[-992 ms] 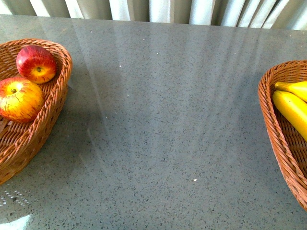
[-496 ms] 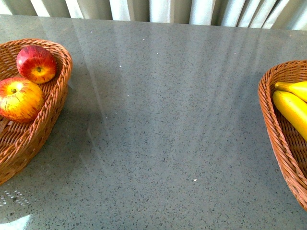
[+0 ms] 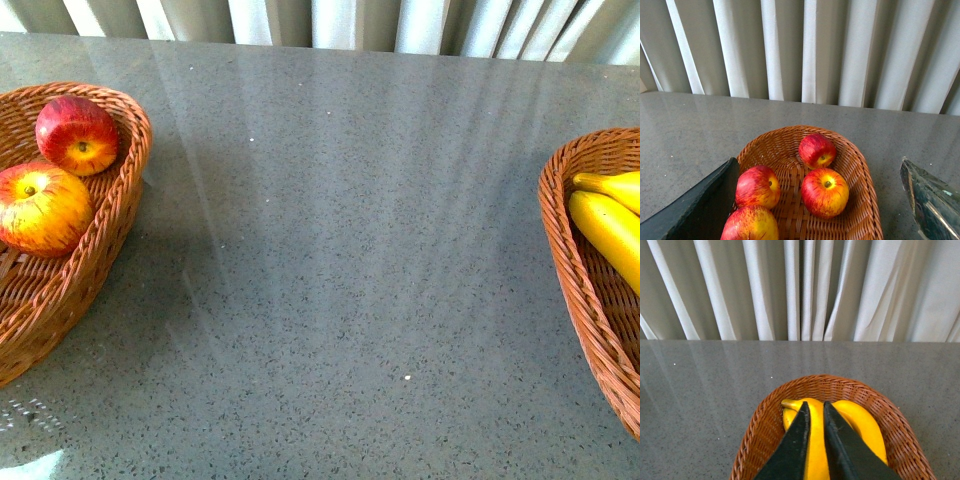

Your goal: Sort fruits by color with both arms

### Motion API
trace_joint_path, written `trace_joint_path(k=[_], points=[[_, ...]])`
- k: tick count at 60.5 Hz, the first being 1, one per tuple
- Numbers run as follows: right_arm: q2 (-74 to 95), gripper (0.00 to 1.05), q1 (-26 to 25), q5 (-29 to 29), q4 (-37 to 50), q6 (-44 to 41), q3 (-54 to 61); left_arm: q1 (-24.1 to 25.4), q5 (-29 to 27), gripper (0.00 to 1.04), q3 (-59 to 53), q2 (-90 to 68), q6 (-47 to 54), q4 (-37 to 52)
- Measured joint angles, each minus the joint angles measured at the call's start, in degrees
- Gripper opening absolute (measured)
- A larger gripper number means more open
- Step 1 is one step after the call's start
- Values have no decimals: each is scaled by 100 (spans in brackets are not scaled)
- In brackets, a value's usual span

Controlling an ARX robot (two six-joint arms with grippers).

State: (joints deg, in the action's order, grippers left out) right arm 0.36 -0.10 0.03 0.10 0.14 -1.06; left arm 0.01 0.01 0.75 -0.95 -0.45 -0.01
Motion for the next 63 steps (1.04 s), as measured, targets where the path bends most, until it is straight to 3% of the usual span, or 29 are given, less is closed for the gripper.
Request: trace_joint_path(k=[27, 63], points=[[-2, 96, 0, 0, -2, 2, 0, 0, 0, 96, 0, 0, 0, 0], [-2, 96, 0, 0, -2, 2, 0, 0, 0, 96, 0, 0, 0, 0]])
